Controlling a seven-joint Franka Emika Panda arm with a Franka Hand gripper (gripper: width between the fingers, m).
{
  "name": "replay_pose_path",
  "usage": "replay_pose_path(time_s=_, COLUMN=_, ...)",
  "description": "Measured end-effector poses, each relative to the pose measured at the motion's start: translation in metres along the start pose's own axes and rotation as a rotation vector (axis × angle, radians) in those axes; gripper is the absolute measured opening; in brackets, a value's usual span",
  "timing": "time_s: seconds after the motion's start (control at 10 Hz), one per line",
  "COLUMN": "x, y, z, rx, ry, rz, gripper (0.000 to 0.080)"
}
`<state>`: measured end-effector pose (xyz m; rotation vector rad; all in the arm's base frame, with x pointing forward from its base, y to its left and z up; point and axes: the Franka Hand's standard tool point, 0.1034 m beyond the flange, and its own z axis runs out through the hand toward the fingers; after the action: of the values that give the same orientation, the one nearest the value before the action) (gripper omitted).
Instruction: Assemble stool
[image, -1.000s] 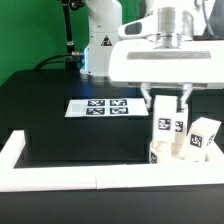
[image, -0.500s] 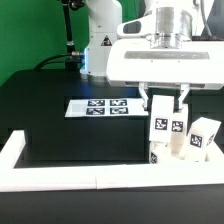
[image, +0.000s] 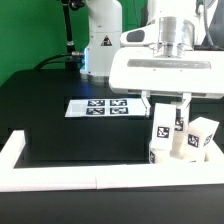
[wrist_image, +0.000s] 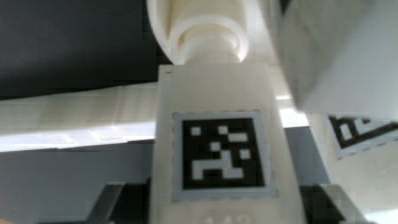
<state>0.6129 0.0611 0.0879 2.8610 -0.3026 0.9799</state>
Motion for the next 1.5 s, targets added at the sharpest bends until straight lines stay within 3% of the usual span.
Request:
replay_pose_path(time_s=1.2, x=-0.0025, y=0.0048, z=0.0028, rx=-0.005, ry=-0.010, rz=0.006, gripper=0.0343)
replay_pose_path(time_s=1.3, x=-0.0026, y=0.0048, z=0.0029, rx=-0.005, ry=-0.010, rz=0.006, gripper=0.0548)
replay_pose_path(time_s=1.4, x=-0.0027, y=0.0048, z=0.0029, rx=-0.005, ry=-0.011, rz=0.006, gripper=0.0548)
replay_pose_path(time_s=1.5, x=-0.0030, y=0.0050, z=0.0032, rx=-0.005, ry=-0.011, rz=0.006, gripper=0.0628)
